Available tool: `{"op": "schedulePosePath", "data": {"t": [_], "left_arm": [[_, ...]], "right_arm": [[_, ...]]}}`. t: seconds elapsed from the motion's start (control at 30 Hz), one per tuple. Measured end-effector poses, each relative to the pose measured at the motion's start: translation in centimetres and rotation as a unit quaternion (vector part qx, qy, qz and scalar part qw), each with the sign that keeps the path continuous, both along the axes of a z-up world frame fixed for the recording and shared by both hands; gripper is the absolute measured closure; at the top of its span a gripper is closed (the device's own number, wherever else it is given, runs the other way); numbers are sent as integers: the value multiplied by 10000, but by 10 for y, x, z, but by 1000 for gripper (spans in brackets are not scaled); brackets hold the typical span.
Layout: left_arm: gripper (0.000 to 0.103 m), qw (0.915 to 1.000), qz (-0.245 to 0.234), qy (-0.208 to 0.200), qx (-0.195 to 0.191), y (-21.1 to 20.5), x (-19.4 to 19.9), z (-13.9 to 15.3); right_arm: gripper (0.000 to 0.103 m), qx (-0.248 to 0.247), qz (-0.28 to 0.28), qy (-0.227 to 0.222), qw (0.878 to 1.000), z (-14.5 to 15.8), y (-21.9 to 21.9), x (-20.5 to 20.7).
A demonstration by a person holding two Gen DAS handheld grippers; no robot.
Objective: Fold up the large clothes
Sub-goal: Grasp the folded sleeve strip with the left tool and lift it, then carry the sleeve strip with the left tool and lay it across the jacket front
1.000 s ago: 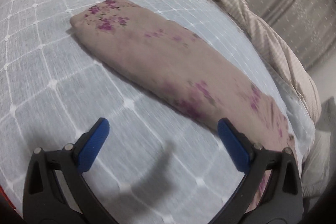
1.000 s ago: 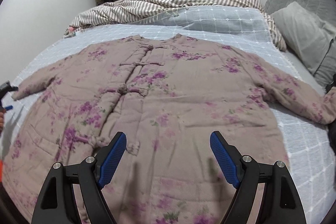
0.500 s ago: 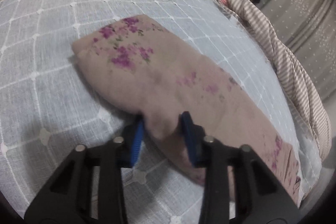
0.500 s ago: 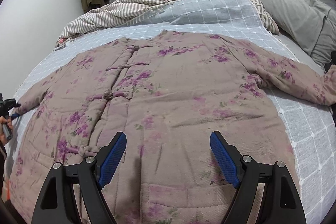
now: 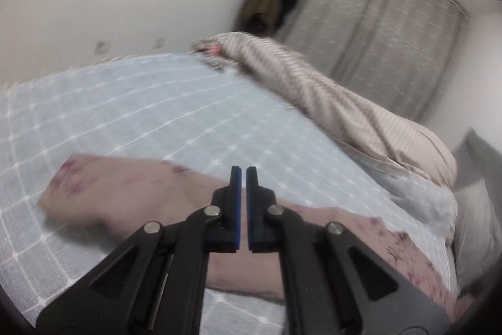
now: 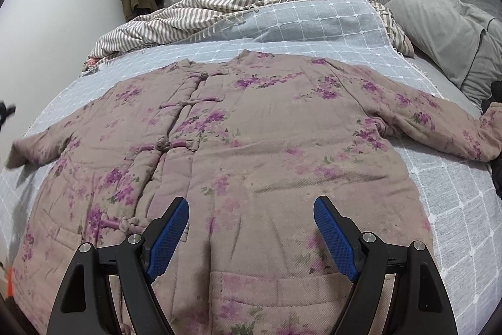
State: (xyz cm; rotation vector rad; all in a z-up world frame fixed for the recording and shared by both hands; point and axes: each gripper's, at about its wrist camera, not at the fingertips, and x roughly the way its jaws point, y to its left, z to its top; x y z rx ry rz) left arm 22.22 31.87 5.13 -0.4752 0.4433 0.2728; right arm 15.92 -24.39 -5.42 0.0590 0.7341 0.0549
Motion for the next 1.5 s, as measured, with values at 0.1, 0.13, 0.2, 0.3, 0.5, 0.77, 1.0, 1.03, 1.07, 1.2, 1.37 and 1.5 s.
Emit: {"op": "schedulePosePath", "data": {"t": [0.1, 0.13, 0.2, 0.3, 0.5, 0.77, 1.0, 1.03, 1.07, 1.2, 1.37, 1.5], "left_arm": [[100, 9986, -503, 96, 104, -38, 12, 14], [99, 9981, -588, 200, 20, -47, 16, 15], [75, 9966, -682, 411, -234, -55, 24, 9], [26, 9932, -762, 602, -636, -54, 25, -1], [16, 9885, -423, 1131, -915, -11, 2, -23], [14, 9567, 723, 1863, -2118, 87, -37, -121], [14, 9458, 1232, 555, -2955, 122, -53, -159], [14, 9448, 1249, 454, -2995, 125, -50, -158], [14, 9432, 1279, 417, -3037, 128, -47, -159], [87, 9399, 1585, 359, -3004, 137, -34, -155], [89, 9668, 1265, 429, -2178, 108, -10, -105], [89, 9872, 579, 238, -1467, 51, 9, -50]], "right_arm": [[20, 70, -52, 11, 10000, 0, -3, -1], [20, 97, -56, 14, 9999, 0, -4, 0], [20, 187, -90, 36, 9998, 0, -8, -1], [20, 279, -131, 51, 9995, 0, -13, -2], [20, 550, -154, 59, 9983, 3, -21, -5], [20, 272, 57, 116, 9995, 2, 2, -9], [20, -92, 209, 236, 9995, -9, 18, -6], [20, -140, 199, 256, 9994, -10, 19, -5], [20, -180, 181, 286, 9993, -12, 19, -4], [20, -180, 136, 317, 9992, -14, 18, 0], [20, -237, 109, 292, 9992, -13, 17, 0], [20, -192, 105, 262, 9994, -10, 16, 1]]}}
